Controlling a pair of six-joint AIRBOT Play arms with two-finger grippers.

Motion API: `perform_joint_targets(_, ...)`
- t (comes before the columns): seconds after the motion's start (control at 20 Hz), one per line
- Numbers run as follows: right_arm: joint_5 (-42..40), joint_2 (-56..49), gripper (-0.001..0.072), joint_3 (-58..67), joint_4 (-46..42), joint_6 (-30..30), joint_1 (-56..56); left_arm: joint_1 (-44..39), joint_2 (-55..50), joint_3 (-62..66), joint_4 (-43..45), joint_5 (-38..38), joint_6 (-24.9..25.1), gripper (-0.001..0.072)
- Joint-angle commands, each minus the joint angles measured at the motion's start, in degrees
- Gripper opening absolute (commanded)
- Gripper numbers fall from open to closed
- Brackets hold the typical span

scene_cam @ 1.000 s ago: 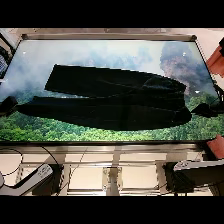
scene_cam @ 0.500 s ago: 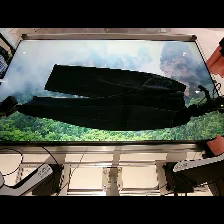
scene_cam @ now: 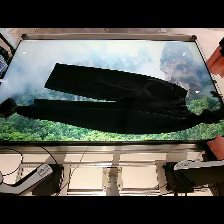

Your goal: Fold the clothes and pants, and hang the long-sleeved shirts on hangers.

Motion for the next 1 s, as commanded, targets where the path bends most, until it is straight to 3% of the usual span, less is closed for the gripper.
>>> perform_joint_targets(0.0,1.53,5.01,0.0021,0.44,16.76,-3.78,-11.34,2.43,-0.09,0.04,-5.92,1.29,7.10,0.0027)
perform_joint_targets(0.25,3.74,7.30,0.0021,0.44,33.57,-5.70,-20.61,3.98,-0.09,0.04,-21.05,2.71,14.53,0.0028)
perform_joint_targets(0.6,3.80,10.14,0.0021,0.55,46.66,-8.15,-21.11,3.98,-0.09,0.04,-36.20,2.71,16.35,0.0028)
perform_joint_targets(0.8,2.54,10.75,0.0022,3.30,49.64,-6.12,-21.11,3.98,0.48,0.09,-43.69,2.71,14.60,0.0027)
perform_joint_targets(0.95,0.02,11.58,0.0021,4.24,45.13,-4.83,-21.11,4.00,2.38,0.11,-37.68,2.25,14.60,0.0027)
